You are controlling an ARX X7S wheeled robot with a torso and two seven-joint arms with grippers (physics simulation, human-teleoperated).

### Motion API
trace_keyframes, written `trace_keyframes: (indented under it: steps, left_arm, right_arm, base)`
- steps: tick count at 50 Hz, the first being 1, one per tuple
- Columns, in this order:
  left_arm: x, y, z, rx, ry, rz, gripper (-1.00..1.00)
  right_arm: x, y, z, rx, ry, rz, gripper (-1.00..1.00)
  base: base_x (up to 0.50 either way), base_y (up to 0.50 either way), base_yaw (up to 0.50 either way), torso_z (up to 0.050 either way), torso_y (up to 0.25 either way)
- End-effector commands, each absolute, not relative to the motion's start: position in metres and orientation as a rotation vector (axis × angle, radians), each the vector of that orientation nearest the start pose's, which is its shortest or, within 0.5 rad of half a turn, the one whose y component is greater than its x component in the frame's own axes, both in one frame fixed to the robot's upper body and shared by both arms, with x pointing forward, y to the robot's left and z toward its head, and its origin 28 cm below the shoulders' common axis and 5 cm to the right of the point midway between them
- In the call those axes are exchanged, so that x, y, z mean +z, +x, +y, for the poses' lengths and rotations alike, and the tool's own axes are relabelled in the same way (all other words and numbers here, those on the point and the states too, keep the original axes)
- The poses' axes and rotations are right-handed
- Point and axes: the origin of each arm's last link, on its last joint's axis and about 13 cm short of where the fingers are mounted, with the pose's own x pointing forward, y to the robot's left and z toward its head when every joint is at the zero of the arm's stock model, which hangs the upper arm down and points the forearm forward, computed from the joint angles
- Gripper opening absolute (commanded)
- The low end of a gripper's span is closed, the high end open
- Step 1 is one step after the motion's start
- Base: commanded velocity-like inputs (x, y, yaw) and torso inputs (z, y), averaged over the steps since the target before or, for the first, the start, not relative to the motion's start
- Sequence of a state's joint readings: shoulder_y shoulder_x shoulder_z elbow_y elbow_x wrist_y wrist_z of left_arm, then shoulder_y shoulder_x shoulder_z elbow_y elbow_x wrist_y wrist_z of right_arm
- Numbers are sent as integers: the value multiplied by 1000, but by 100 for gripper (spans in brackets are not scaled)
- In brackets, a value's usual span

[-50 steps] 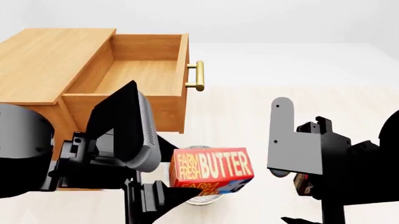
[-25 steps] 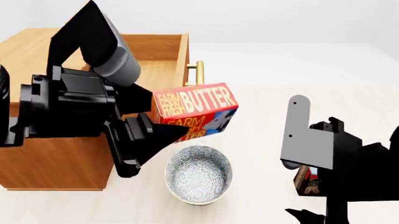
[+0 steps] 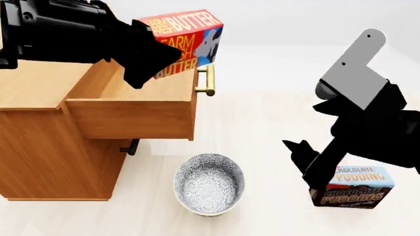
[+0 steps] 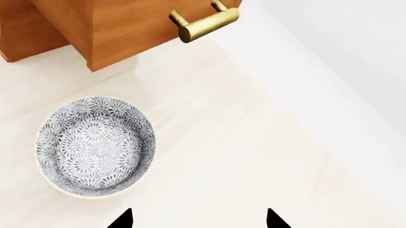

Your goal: Put the butter at the back in the top drawer of the cabinet and close it.

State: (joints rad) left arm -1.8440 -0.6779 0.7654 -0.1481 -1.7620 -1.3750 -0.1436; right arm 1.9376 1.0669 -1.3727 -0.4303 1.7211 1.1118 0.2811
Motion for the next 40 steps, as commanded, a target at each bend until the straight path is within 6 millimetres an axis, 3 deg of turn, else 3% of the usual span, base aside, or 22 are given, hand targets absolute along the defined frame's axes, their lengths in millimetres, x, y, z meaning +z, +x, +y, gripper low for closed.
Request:
trace_keyframes:
  steps: [1,28,40]
  left_arm:
    - [421,273,254,-726,160,324,-100]
    - [456,340,235,-471,42,457,-100]
    - [443,352,231,-305,13,531,-100]
  right_arm:
    - [319,209,-173,321,-471,252,100]
    - [270,145,-170,106,-369,-151,100]
    - [264,134,-169,90,-371,-193,100]
  base:
    - [0,0,0,0,0]
    - [0,0,0,0,1]
    - [0,0,0,1,2]
